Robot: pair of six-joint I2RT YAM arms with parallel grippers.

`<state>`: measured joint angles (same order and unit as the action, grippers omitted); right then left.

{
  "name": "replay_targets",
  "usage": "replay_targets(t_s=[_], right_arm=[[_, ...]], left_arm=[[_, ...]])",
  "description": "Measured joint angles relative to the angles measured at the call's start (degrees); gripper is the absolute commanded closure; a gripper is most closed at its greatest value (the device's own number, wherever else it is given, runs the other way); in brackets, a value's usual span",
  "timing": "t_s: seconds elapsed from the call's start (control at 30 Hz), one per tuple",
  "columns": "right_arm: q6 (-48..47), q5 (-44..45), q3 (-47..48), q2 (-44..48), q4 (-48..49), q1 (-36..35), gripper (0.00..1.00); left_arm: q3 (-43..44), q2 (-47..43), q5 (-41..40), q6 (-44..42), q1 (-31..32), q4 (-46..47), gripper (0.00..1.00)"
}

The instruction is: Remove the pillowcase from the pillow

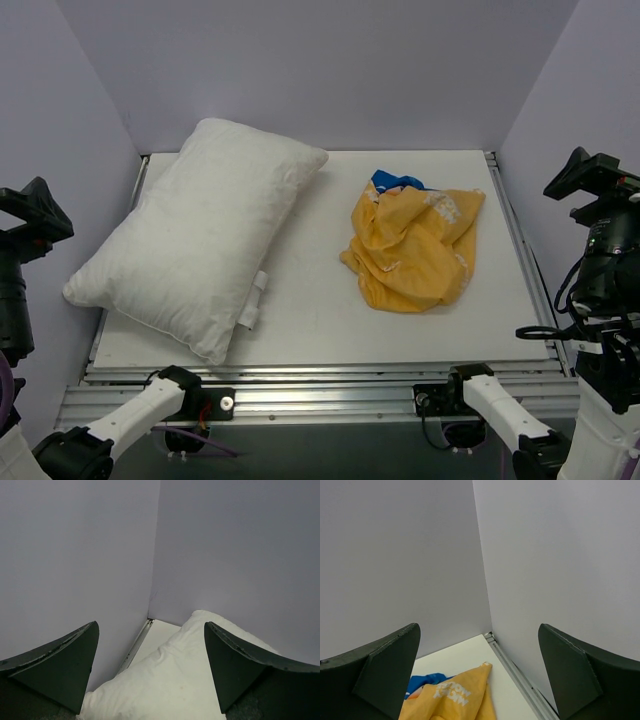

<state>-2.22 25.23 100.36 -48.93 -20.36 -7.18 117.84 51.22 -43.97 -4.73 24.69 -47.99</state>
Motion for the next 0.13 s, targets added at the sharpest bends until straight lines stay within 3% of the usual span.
replay_targets(t_s=[0.13], right_arm=[[0.0,-0.1,-0.3,0.2,0.0,0.0,0.00]], left_arm=[[-0.7,-0.3,0.0,0.1,0.1,0.0,0.06]])
